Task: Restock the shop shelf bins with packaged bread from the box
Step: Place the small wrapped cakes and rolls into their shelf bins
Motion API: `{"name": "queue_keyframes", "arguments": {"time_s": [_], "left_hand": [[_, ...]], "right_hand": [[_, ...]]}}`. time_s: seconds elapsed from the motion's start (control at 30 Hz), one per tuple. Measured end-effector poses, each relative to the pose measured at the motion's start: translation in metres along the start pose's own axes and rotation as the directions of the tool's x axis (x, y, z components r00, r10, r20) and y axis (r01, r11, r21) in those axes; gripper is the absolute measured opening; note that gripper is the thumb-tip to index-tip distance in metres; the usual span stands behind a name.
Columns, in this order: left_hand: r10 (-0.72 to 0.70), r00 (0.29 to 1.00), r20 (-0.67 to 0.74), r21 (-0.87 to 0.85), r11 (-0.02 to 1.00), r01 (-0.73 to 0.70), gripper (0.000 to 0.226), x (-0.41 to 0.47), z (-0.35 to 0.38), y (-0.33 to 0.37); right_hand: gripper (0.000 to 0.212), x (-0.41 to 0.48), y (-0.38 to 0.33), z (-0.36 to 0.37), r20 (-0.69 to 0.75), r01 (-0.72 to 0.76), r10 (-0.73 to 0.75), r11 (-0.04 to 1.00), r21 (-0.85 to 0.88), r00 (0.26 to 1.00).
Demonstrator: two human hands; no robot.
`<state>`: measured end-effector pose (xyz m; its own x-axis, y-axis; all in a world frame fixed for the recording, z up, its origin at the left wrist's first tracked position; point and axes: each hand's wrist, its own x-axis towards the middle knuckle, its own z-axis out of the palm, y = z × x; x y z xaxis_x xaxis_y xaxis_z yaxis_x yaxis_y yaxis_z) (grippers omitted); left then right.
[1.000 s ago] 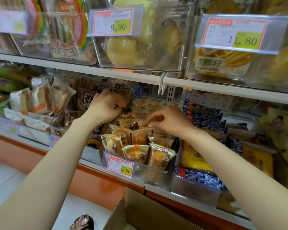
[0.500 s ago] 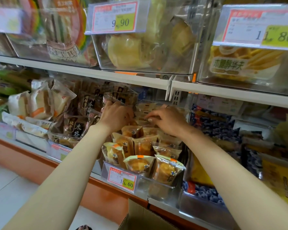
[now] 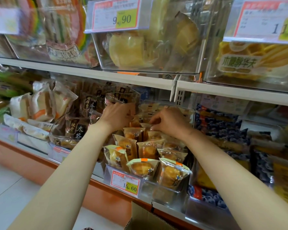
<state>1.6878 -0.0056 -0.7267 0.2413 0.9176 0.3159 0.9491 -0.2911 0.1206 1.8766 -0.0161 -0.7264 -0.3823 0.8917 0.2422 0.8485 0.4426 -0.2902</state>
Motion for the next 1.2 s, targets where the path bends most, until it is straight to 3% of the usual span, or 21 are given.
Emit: {"name": "queue_keyframes", "arguments": {"time_s": [0.1, 0.23, 0.47, 0.7, 1.03, 1.2], "left_hand": [[0.012, 0.996, 0.091, 0.045, 0.999, -0.016, 0.016, 0.001, -0.007, 0.003], [0.038, 0.987, 0.154, -0.008, 0.999, -0.037, 0.033, -0.002, -0.008, 0.004], [0.012, 0.999, 0.048, -0.074, 0.997, -0.009, 0.014, -0.003, 0.003, 0.003], [0.001, 1.0, -0.006, -0.009, 1.0, -0.001, 0.014, 0.0, 0.001, 0.008], [0.033, 0.998, -0.048, 0.108, 0.994, -0.027, 0.02, -0.003, 0.003, 0.015], [-0.004, 0.999, -0.033, -0.01, 1.0, 0.003, 0.021, -0.013, -0.007, 0.02]], "right_hand": [[0.018, -0.002, 0.002, 0.002, -0.056, 0.005, -0.005, 1.0, 0.014, 0.998], [0.014, -0.002, 0.008, -0.001, -0.111, -0.029, 0.027, 0.999, -0.016, 0.993], [0.018, -0.003, 0.007, -0.003, -0.093, 0.03, -0.03, 1.0, 0.003, 0.995], [0.015, 0.001, 0.011, 0.004, -0.153, 0.014, -0.001, 0.996, 0.084, 0.988], [0.022, -0.005, 0.009, -0.007, -0.041, -0.013, 0.018, 0.992, 0.129, 0.999], [0.024, -0.014, 0.006, -0.018, -0.072, 0.039, -0.03, 0.991, 0.13, 0.997]]}}
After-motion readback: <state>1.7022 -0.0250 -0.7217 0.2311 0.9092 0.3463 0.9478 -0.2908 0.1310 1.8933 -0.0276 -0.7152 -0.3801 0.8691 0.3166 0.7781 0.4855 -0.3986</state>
